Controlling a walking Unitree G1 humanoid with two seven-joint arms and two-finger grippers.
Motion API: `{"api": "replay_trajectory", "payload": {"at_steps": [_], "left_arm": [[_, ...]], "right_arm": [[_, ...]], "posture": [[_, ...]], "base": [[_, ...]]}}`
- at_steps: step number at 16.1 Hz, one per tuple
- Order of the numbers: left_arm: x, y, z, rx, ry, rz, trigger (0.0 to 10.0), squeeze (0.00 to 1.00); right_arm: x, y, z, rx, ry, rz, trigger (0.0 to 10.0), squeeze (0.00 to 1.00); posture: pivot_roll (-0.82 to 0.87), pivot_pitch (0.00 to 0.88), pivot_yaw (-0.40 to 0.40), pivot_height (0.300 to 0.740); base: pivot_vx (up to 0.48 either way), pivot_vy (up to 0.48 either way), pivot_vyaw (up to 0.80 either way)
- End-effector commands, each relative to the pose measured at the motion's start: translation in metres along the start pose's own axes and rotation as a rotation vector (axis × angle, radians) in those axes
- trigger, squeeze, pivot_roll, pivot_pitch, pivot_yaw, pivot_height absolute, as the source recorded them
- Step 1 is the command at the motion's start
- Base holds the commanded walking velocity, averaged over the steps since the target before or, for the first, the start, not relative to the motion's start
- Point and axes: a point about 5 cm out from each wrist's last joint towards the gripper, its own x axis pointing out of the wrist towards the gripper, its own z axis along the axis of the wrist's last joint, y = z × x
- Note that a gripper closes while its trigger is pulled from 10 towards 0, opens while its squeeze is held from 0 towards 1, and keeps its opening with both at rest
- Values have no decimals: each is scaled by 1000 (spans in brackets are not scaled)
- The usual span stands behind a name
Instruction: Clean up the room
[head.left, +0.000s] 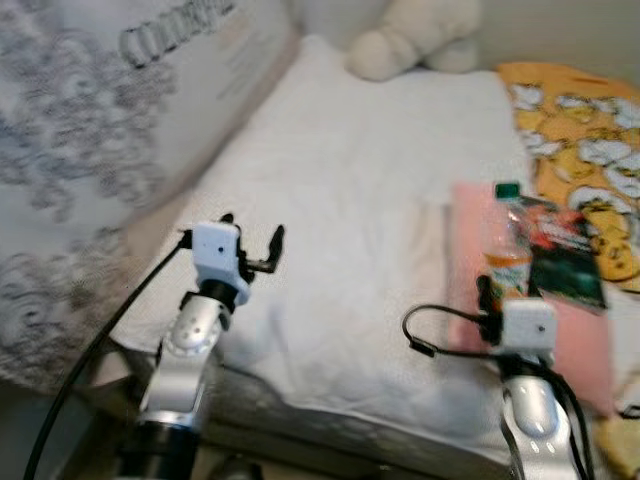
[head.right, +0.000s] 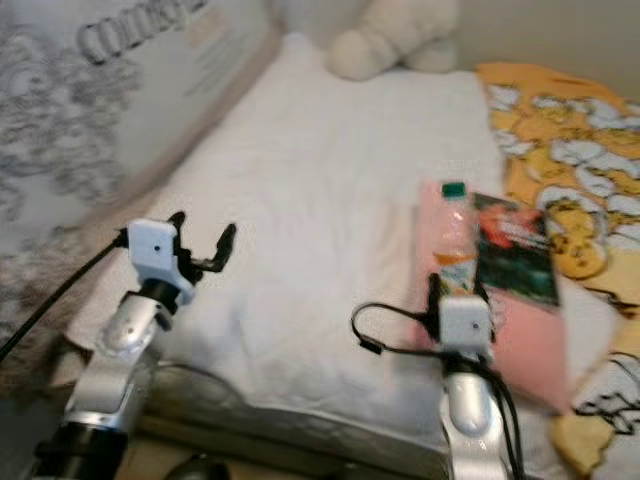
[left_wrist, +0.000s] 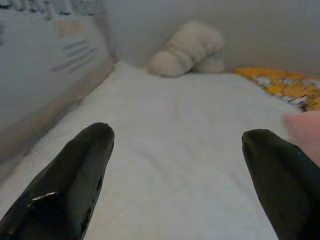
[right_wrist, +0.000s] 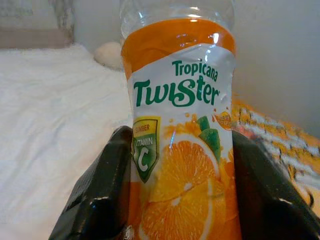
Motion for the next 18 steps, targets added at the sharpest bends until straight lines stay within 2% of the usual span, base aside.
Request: {"api": "replay_trajectory", "payload": {"at_steps": [1,3,5,6,8,9,10,11,13,14,17,18], "left_arm": [[3,-6,1,-30,-17,-19,10000,0],[3,-7,2,-5,-35,-16,10000,0],[3,-10,1,-3,-42,-39,10000,0],[2,-12,2,-17,-54,-56,10000,0],[2,-13,3,-15,-60,-69,10000,0],[3,-14,2,-8,-58,-75,10000,0],[4,-14,1,-6,-57,-79,10000,0],[5,-15,1,1,-52,-92,10000,0],[6,-15,0,3,-51,-100,10000,0],[7,-13,-2,-18,-39,-86,10000,0],[3,-20,-6,-24,-32,-102,10000,0],[-3,-24,-10,-26,-20,-109,10000,0]], "right_arm": [[8,-4,12,-32,-59,-20,10000,0],[17,1,32,-47,-153,-12,10000,0],[18,7,40,-47,-192,4,10000,0],[14,7,34,-10,-149,-9,10000,0],[15,5,36,-5,-151,-20,10000,0],[15,2,34,31,-126,-56,10000,0],[13,-1,30,70,-86,-98,10000,0],[6,-4,15,104,11,-127,10000,0],[-2,-5,6,100,58,-121,10000,0],[-7,-4,6,65,45,-70,10000,0],[-7,-6,9,56,24,-54,10000,0],[-8,-3,12,33,26,-16,10000,0]], "posture": [[93,0,-32,735],[86,0,-23,735],[84,0,-22,735],[84,0,-22,735],[78,0,-17,735],[66,0,-12,735],[66,0,-16,735],[66,0,-26,735],[63,0,-30,735],[46,0,-24,735],[34,0,-19,735],[28,0,-17,735]], "base": [[0,-480,0],[0,-480,0],[0,-480,0],[0,-480,0],[0,-474,0],[0,-469,0],[0,-469,0],[0,-469,0],[0,-469,0],[0,-469,0],[0,-470,0],[0,-472,-756]]}}
